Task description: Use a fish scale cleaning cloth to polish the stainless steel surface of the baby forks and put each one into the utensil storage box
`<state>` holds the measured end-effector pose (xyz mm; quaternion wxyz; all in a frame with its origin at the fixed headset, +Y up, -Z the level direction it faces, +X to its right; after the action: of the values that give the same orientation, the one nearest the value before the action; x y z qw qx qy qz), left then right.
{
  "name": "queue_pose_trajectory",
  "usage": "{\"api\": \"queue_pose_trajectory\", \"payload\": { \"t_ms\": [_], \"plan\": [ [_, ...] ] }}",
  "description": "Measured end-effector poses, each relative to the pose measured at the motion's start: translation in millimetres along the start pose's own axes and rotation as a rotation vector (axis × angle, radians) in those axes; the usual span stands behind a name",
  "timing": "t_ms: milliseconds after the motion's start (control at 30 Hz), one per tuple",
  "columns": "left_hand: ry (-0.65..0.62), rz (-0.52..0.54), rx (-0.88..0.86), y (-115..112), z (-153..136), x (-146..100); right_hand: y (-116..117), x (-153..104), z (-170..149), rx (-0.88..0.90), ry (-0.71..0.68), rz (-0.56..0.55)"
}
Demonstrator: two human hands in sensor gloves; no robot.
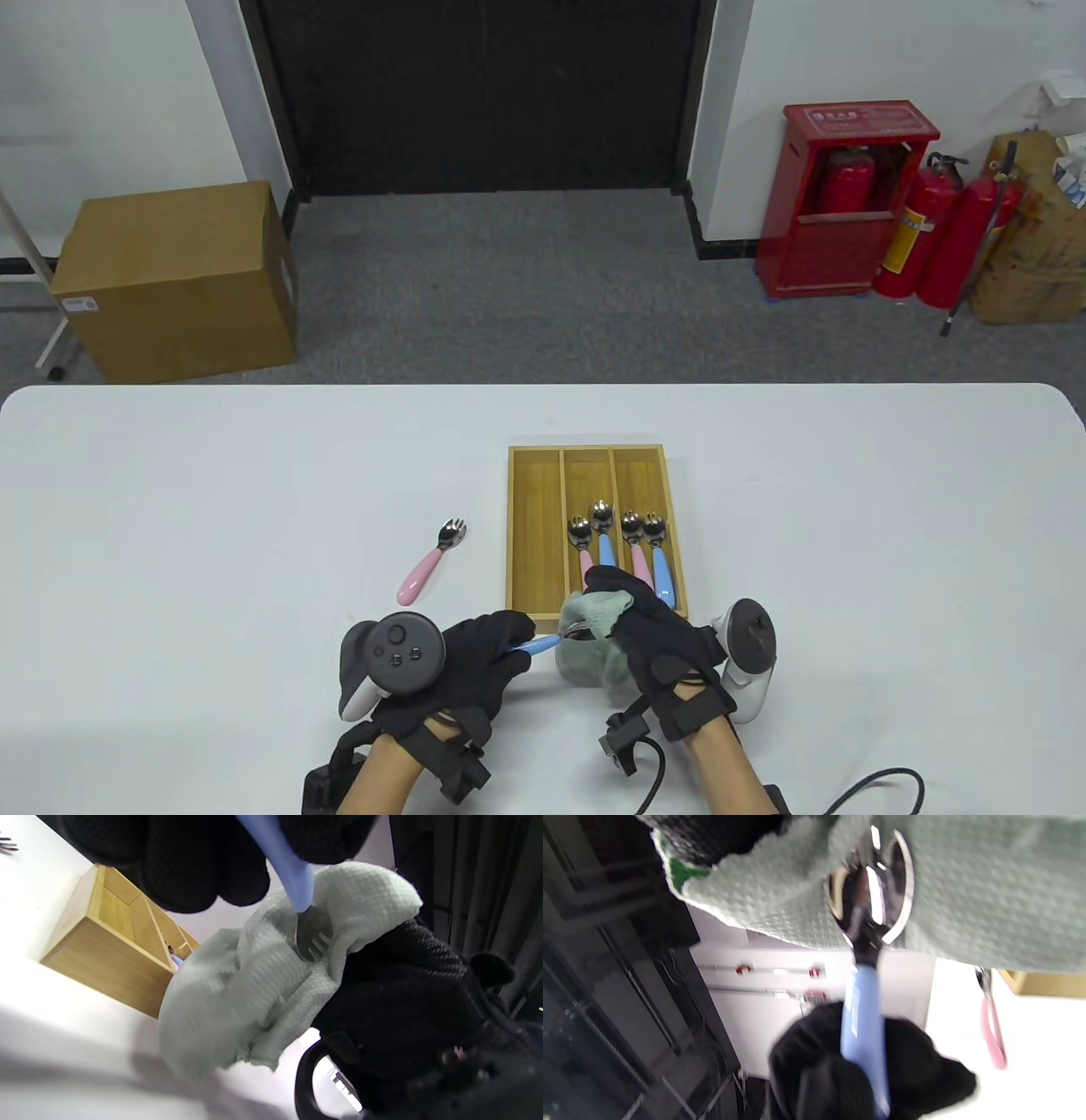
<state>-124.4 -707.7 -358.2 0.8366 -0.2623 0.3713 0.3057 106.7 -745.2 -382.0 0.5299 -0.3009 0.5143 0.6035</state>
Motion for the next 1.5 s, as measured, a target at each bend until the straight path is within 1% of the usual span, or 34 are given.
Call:
{"api": "queue_pose_trajectory", "payload": {
  "t_ms": [100, 167, 233, 367, 433, 533, 600, 700, 800, 933, 1000, 1100, 1200, 1300, 1400, 1500],
  "plan": [
    [0.000, 0.001, 0.021, 0.8, -1.1, -0.1, 8.3, 2.2, -4.1, 0.040, 0.009, 0.082],
    [0.005, 0.010, 0.014, 1.0, -1.8, -0.6, 14.5, 2.6, -3.1, 0.084, -0.002, 0.151],
    [0.011, 0.007, 0.003, 0.2, -2.4, -0.1, 18.0, 3.3, -0.2, 0.101, -0.016, 0.195],
    [0.040, -0.007, -0.026, -1.7, -7.4, 0.3, 14.1, 5.3, 8.3, 0.162, -0.074, 0.167],
    [0.043, -0.005, -0.025, -1.7, -8.4, 0.0, 13.1, 4.8, 8.2, 0.196, -0.079, 0.157],
    [0.041, 0.000, -0.007, -1.1, -7.5, -0.1, 11.8, 4.5, 3.7, 0.174, -0.079, 0.164],
    [0.035, 0.008, 0.006, -0.9, -5.7, -0.6, 10.0, 3.9, 2.7, 0.171, -0.080, 0.131],
    [0.027, 0.015, 0.017, -0.8, -3.3, 0.0, 6.8, 4.9, 3.2, 0.122, -0.085, 0.098],
    [0.025, 0.020, 0.012, -1.7, -2.7, -0.1, 8.7, 5.2, 6.7, 0.052, -0.082, 0.112],
    [0.016, 0.044, -0.024, 0.1, -0.3, 0.2, 16.2, 6.7, 7.6, -0.065, -0.071, 0.178],
    [0.001, 0.047, -0.026, 1.1, 2.2, 0.0, 17.2, 8.4, 8.4, -0.108, -0.078, 0.183],
    [-0.031, 0.051, -0.024, 0.7, 8.3, 0.3, 18.2, 8.3, 5.3, -0.114, -0.052, 0.207],
    [-0.056, 0.033, 0.000, -2.1, 12.7, 1.7, 18.0, 6.2, 1.6, -0.181, -0.010, 0.249],
    [-0.073, 0.006, 0.000, -6.9, 15.2, 2.3, 18.9, 5.6, 0.2, -0.189, 0.009, 0.272],
    [-0.082, -0.011, 0.022, -8.2, 17.3, 2.4, 19.8, 8.1, 6.8, -0.213, -0.020, 0.258],
    [-0.085, -0.015, 0.042, -8.0, 19.2, 2.4, 19.7, 10.4, 16.6, -0.330, -0.070, 0.236]
  ]
}}
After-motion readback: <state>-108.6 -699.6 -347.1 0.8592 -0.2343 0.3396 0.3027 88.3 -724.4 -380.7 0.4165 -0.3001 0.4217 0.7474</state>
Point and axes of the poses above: the tracker on the back of each hand, its own z axis roughly to the thumb side, its own x axis roughly from the wrist to the fingertips, y = z × x, the point moved 5 cm from there along x, roughly from the wrist to the fingertips, and after that the axes turned 8 degrees about -y, right-handed, at the moved point
